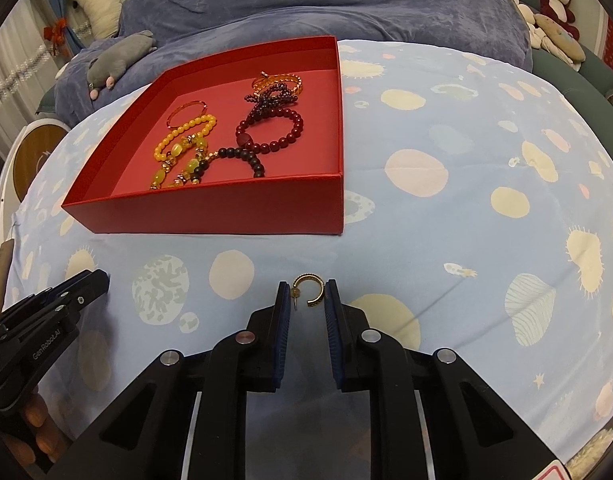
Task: Organize jewelry
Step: 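Lift the earring with the left tool and carry it into the red box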
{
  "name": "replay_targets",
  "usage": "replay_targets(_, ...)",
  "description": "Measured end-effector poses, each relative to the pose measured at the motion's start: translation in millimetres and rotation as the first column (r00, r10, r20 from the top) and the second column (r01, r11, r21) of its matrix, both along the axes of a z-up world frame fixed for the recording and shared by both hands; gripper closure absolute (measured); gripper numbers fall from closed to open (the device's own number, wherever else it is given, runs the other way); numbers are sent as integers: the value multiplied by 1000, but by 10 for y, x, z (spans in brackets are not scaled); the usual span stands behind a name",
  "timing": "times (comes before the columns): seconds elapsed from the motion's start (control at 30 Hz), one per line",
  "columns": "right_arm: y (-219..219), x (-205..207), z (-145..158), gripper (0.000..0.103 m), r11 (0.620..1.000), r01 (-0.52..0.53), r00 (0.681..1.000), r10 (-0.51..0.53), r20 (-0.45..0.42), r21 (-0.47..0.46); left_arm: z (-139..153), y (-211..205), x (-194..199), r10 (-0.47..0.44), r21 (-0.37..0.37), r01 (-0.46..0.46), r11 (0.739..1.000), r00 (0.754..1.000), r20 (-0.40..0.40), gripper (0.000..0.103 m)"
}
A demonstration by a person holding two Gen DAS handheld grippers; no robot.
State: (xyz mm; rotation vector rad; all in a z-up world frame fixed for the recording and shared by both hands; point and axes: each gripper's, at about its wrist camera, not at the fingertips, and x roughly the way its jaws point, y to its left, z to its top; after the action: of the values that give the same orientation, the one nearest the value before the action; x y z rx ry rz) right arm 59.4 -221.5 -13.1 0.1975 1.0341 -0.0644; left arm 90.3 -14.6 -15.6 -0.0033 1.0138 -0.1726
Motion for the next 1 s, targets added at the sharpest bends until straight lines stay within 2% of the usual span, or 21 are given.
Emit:
replay_targets(0.3, 196, -190, 173, 86, 997, -47, 999, 46, 24, 68, 139, -52, -94, -13, -5, 13, 1000, 1000, 6, 85)
replay_targets(0.63, 367, -276, 414, 86, 992, -90, 994, 84, 68, 85, 356, -145, -151, -34, -15, 35, 999, 999, 33, 85)
replay_targets(0.83, 375, -179, 566, 86, 992, -94, 991, 86, 98, 82, 505, -220, -84, -62, -24, 63, 998, 997, 52, 85)
replay_targets(1.0, 370, 35, 725, 86, 993, -101, 986, 91, 138, 63, 667, -314, 123, -81, -27, 84, 996, 993, 86, 85)
